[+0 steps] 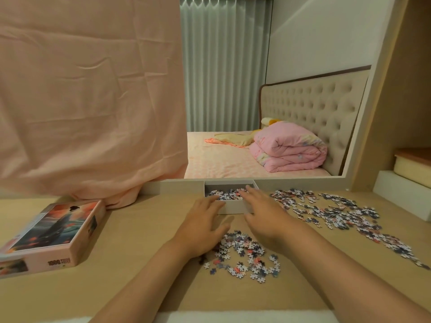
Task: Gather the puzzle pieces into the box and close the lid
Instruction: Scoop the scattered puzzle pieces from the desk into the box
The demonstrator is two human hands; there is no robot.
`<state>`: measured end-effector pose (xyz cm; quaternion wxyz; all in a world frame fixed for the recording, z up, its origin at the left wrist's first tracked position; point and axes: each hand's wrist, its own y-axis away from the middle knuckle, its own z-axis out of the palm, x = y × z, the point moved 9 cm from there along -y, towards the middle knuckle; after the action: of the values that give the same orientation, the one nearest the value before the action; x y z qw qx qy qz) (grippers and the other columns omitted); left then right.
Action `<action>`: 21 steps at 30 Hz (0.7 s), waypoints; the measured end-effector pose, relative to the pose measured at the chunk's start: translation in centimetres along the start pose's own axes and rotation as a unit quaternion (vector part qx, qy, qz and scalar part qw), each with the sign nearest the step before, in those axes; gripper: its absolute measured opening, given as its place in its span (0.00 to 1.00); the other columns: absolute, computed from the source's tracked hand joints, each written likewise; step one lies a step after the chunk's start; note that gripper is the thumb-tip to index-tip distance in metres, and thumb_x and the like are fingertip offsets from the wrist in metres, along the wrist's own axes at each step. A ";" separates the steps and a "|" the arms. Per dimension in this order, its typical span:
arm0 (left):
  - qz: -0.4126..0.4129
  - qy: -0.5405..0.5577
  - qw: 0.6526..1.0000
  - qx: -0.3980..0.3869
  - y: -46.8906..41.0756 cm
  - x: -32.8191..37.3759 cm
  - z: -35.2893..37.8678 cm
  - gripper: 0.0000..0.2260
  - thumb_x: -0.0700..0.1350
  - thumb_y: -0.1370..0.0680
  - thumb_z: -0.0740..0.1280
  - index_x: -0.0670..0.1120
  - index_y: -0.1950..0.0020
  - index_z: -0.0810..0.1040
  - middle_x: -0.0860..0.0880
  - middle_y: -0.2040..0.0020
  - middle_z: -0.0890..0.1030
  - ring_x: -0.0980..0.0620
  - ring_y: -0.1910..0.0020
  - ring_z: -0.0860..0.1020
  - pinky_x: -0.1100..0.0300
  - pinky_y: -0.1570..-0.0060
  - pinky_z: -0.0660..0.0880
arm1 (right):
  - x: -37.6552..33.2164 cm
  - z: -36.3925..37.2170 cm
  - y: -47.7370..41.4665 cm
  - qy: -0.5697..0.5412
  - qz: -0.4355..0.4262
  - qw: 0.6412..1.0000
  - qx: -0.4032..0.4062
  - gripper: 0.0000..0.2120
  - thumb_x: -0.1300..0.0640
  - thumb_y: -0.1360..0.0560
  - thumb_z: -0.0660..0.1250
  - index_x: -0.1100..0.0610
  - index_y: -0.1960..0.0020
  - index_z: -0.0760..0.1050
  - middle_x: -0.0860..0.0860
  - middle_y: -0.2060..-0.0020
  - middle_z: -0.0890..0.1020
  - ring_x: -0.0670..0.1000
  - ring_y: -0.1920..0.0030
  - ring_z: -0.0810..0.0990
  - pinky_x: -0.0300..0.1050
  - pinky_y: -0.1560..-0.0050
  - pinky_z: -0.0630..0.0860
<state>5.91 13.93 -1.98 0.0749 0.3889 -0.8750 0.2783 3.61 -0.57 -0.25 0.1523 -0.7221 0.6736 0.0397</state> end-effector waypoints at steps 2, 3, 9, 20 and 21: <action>-0.027 -0.016 0.999 -0.025 -0.5 -1.6 0.2 0.31 0.63 0.20 0.58 0.56 0.20 0.54 0.57 0.20 0.51 0.56 0.22 0.47 0.55 0.25 0.49 | -0.1 0.8 -0.5 0.003 -0.001 1.000 -0.027 0.31 0.56 0.18 0.58 0.50 0.19 0.50 0.48 0.19 0.50 0.51 0.20 0.48 0.48 0.23 0.46; -0.039 -0.015 0.998 -0.046 -0.5 -2.4 0.5 0.32 0.63 0.20 0.57 0.56 0.20 0.51 0.58 0.20 0.48 0.57 0.22 0.44 0.55 0.24 0.46 | -0.1 1.2 -0.8 -0.005 -0.003 1.000 -0.031 0.30 0.57 0.18 0.59 0.50 0.19 0.52 0.48 0.20 0.53 0.51 0.20 0.50 0.48 0.22 0.47; -0.034 -0.015 0.999 -0.029 -0.2 -2.8 -0.6 0.25 0.62 0.21 0.59 0.55 0.26 0.66 0.55 0.27 0.66 0.57 0.28 0.59 0.58 0.30 0.60 | -0.3 1.2 -0.8 -0.031 -0.009 0.999 0.019 0.20 0.59 0.21 0.61 0.52 0.29 0.71 0.48 0.30 0.71 0.50 0.29 0.67 0.46 0.27 0.63; 0.035 -0.121 0.990 0.060 1.4 0.9 -3.9 0.17 0.60 0.23 0.60 0.56 0.37 0.73 0.57 0.42 0.71 0.56 0.45 0.70 0.61 0.46 0.66 | -2.0 -1.4 3.5 -0.018 -0.076 0.994 0.074 0.16 0.54 0.21 0.62 0.45 0.34 0.75 0.42 0.34 0.70 0.45 0.33 0.67 0.45 0.31 0.67; 0.055 -0.118 0.989 0.065 1.6 1.8 -4.3 0.15 0.59 0.23 0.60 0.56 0.39 0.73 0.57 0.44 0.71 0.56 0.47 0.70 0.61 0.49 0.67 | -2.2 -1.6 3.9 -0.020 -0.081 0.994 0.066 0.16 0.52 0.22 0.63 0.44 0.35 0.76 0.41 0.37 0.71 0.45 0.35 0.69 0.45 0.34 0.69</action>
<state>3.14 15.96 1.52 -0.0699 0.3746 -0.8778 0.2904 -0.68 0.89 1.21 0.2157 -0.7620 0.6106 -0.0031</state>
